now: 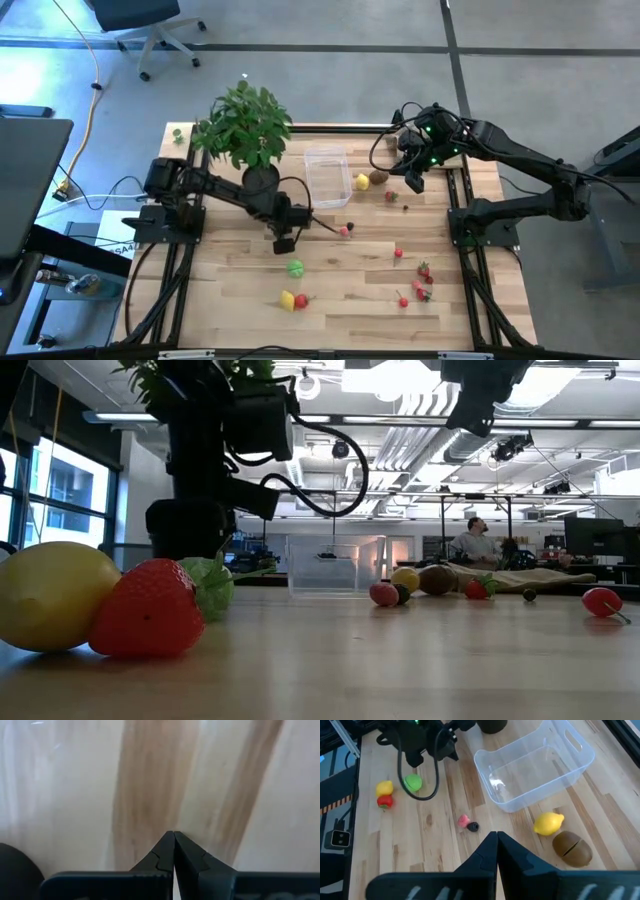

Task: Pick and placing Produce into tupperware
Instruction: Move the potted plant to the top left of the table, then put the kiwi into the transparent bin

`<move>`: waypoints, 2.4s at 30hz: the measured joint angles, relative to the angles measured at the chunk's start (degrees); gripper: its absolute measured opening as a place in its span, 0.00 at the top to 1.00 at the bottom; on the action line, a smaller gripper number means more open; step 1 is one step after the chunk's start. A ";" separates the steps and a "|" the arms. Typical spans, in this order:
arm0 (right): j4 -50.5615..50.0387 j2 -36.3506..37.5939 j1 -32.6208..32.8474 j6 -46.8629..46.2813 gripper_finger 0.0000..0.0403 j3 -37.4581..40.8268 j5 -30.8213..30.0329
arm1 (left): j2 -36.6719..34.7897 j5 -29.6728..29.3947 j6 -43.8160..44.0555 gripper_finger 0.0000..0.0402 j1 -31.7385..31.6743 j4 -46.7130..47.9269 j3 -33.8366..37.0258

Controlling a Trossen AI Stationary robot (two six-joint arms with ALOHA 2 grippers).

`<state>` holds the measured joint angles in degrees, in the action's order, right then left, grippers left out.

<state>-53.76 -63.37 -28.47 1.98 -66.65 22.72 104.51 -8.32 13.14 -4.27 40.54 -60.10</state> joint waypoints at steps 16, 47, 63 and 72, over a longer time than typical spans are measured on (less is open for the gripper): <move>-1.18 0.00 0.01 -0.21 1.00 0.00 0.00 | 0.00 -0.11 -7.07 1.00 -9.18 0.93 0.02; -1.31 0.02 0.02 -0.46 1.00 0.00 0.00 | -1.36 0.33 -18.97 1.00 -21.07 -0.17 0.33; -1.28 0.01 0.02 -0.02 1.00 0.00 0.00 | -5.31 2.87 -16.38 1.00 -13.42 -5.14 0.17; -1.28 0.02 0.02 -0.02 1.00 0.00 -0.01 | -16.72 2.32 -16.52 1.00 -5.78 -10.96 0.11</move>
<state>-55.04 -63.35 -28.45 1.96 -66.65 22.71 87.79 -6.00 -3.38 -10.05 29.58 -59.99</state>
